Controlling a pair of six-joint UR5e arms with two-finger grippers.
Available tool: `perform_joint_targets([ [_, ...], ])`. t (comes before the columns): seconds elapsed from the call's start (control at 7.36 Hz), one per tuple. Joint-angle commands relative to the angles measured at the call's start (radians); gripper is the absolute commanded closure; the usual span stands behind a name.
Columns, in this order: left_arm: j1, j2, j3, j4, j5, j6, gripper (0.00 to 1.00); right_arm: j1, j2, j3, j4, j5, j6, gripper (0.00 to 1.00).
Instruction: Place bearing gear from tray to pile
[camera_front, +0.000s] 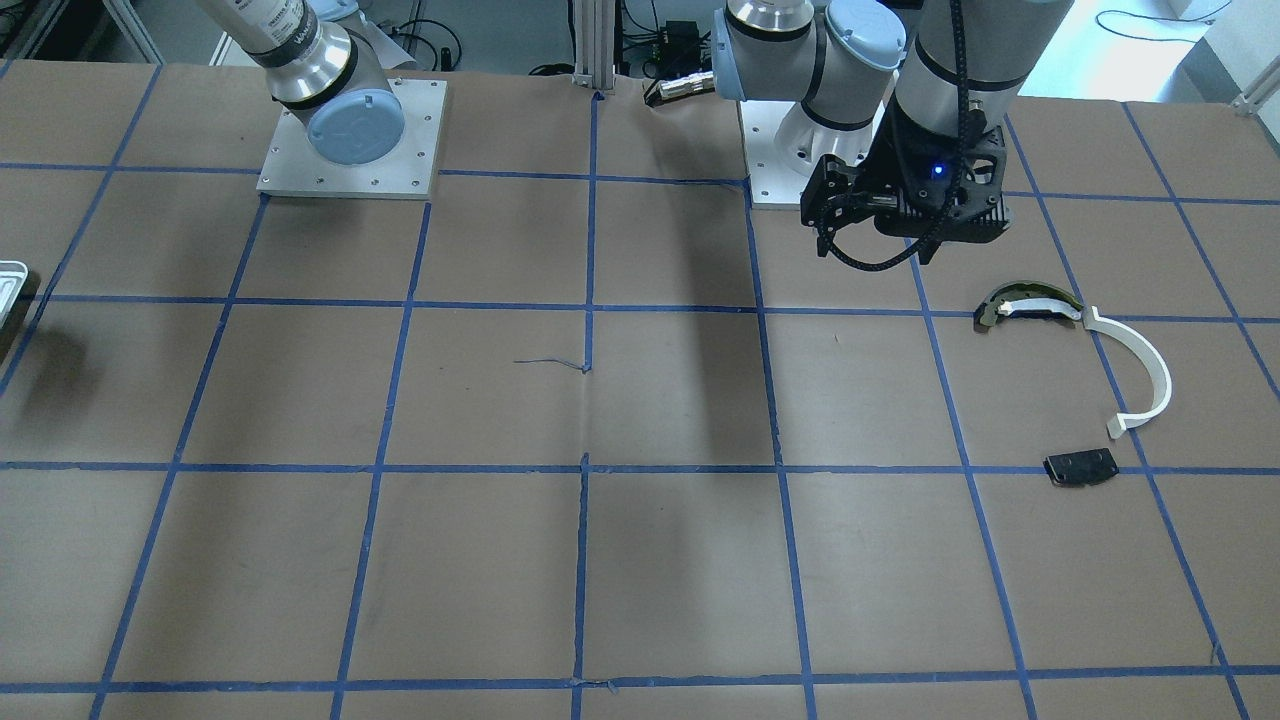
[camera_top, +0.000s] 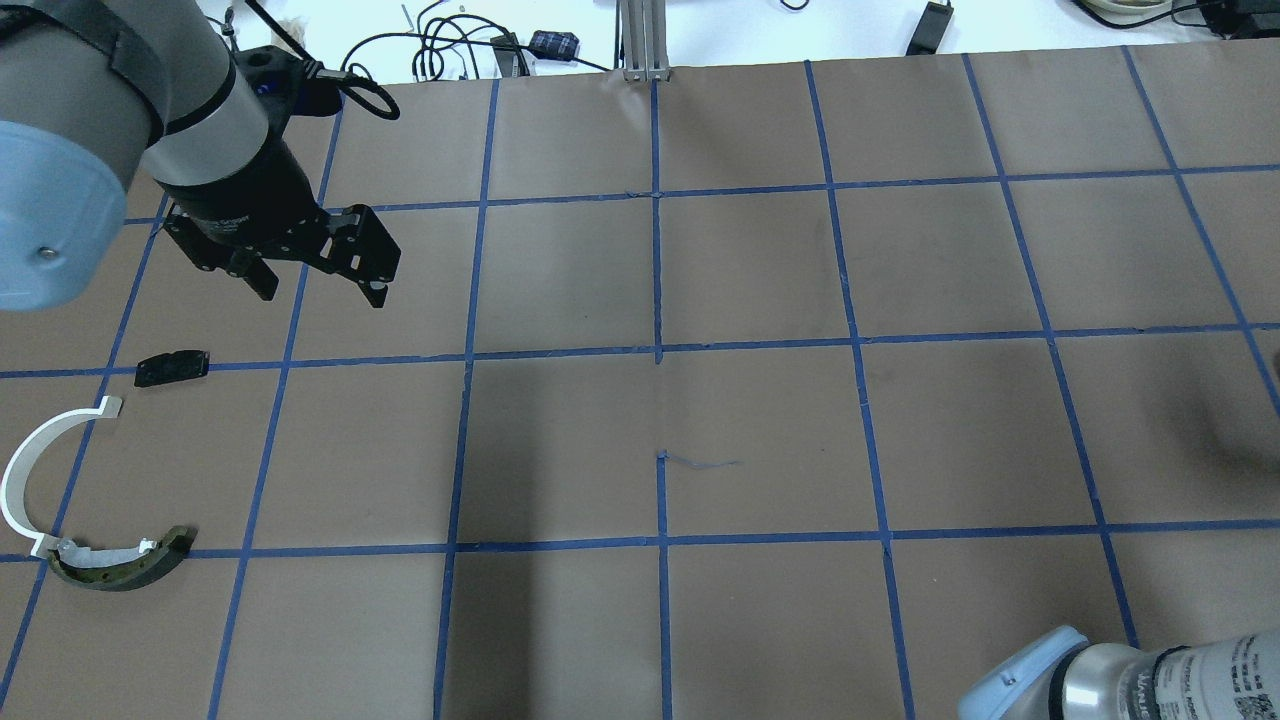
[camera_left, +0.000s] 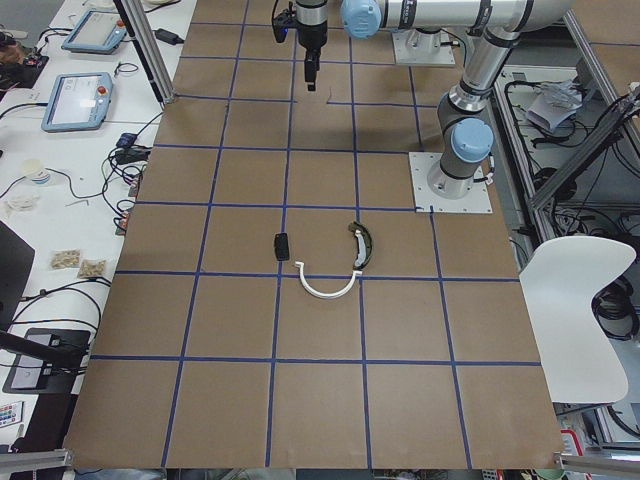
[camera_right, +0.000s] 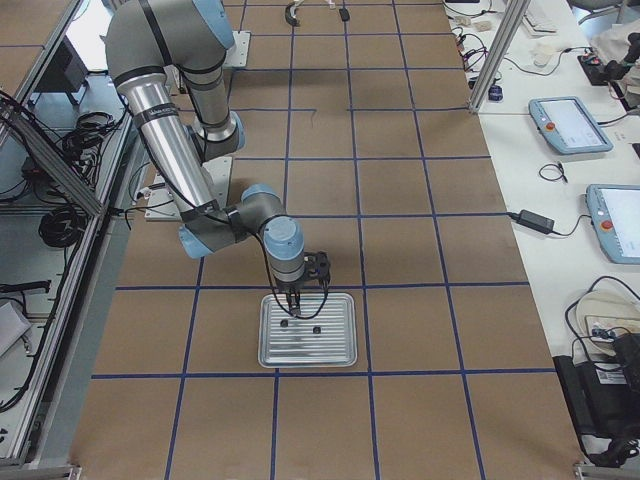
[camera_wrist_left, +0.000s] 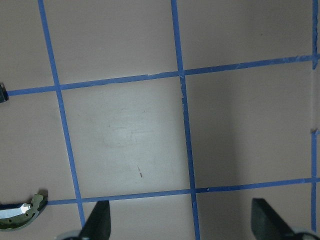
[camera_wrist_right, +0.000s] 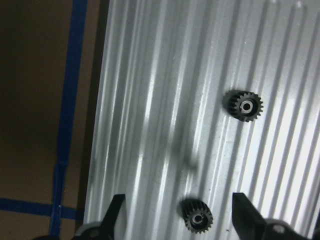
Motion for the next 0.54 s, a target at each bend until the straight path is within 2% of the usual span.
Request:
perform_joint_targets([
  [0.0,-0.001,0.000,-0.001,0.000,0.000,0.001,0.00,-0.024,0.027,-0.005,-0.004,0.002,-0.016,0.41],
  [0.41,-0.001,-0.002,-0.001,-0.002,0.001,0.001,0.00,-0.032,0.049,-0.013,-0.008,0.005,-0.053,0.47],
])
